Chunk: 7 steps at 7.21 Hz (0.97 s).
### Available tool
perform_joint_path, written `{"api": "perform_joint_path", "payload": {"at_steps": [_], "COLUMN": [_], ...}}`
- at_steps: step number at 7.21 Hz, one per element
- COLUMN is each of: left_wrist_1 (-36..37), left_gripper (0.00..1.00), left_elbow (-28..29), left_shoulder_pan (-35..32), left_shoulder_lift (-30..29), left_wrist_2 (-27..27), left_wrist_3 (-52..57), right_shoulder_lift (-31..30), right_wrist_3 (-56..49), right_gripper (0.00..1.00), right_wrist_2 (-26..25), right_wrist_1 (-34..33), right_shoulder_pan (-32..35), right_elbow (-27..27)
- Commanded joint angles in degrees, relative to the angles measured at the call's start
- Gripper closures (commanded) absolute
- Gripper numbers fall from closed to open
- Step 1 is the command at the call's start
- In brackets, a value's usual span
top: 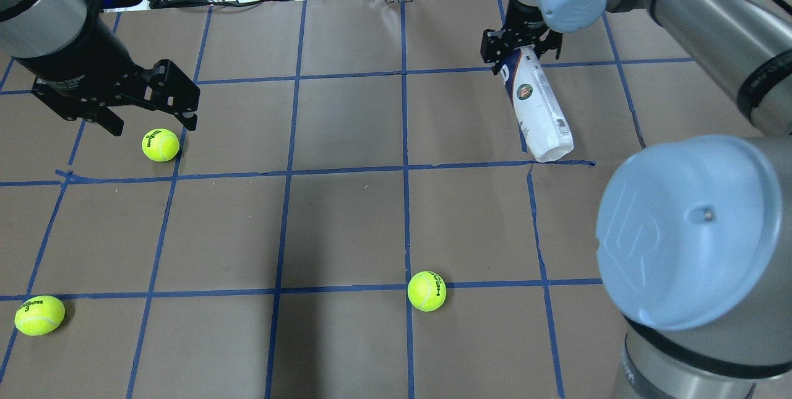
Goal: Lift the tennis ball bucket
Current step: 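Carry the can toward the table center and tip it sideways with the right gripper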
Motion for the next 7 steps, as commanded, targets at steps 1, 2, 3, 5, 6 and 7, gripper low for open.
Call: {"api": "perform_joint_path", "payload": {"at_steps": [1, 2, 3, 5, 6, 7], "left_wrist_1": [0.0, -0.1, 0.0, -0.5, -1.0, -1.0], "left_gripper": [0.00, 0.00, 0.00, 0.00, 0.00, 0.00], "left_elbow": [0.0, 0.0, -0.2, -0.3, -0.3, -0.3], "left_shoulder_pan": [2.0, 2.4, 2.4, 3.6, 5.2, 7.5], "left_shoulder_lift": [0.0, 0.0, 0.0, -0.1, -0.4, -0.8], "left_wrist_2": [0.1, 0.1, 0.1, -0.2, -0.1, 0.1], "left_wrist_3": [0.8, 0.9, 0.9, 1.2, 1.2, 1.4], "right_shoulder_lift": [-0.4, 0.2, 0.5, 3.0, 3.9, 4.9], "right_wrist_3": [-3.9, -9.2, -17.2, -34.7, -41.2, -50.4], "right_gripper": [0.76, 0.84, 0.87, 0.96, 0.97, 0.98], "right_wrist_2": [0.2, -0.2, -0.3, 0.5, 0.4, 0.5], "right_wrist_1": [-4.9, -9.1, -10.7, -17.3, -17.9, -18.8], "right_shoulder_pan": [9.7, 14.8, 17.7, 20.1, 21.8, 22.3], "right_elbow": [1.6, 1.7, 1.8, 1.7, 1.7, 1.7]}}
